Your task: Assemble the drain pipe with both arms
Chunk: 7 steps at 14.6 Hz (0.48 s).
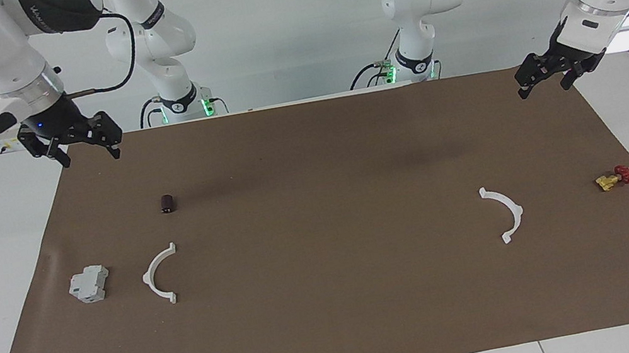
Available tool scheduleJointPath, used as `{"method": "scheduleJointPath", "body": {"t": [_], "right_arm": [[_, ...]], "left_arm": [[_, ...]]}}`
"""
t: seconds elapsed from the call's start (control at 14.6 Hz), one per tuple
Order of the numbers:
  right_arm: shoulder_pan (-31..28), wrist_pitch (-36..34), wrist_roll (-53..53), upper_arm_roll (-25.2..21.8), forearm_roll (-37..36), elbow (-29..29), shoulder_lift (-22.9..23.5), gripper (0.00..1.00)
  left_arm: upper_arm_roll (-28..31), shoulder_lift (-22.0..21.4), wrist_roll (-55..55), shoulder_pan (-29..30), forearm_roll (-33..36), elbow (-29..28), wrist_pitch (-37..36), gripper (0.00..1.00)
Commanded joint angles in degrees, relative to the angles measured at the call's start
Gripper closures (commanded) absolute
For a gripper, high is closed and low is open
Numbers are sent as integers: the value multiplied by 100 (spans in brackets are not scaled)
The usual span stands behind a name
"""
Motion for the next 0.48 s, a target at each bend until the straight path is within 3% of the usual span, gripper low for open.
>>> {"method": "scheduleJointPath", "body": {"t": [0.0,0.41], "right_arm": [[-26,-1,78,15,20,51,25,0],[-35,42,26,23,29,24,17,0]], "left_arm": [[6,-151,25,-36,98,-143,17,0],[6,-151,25,-27,98,-143,34,0]]}}
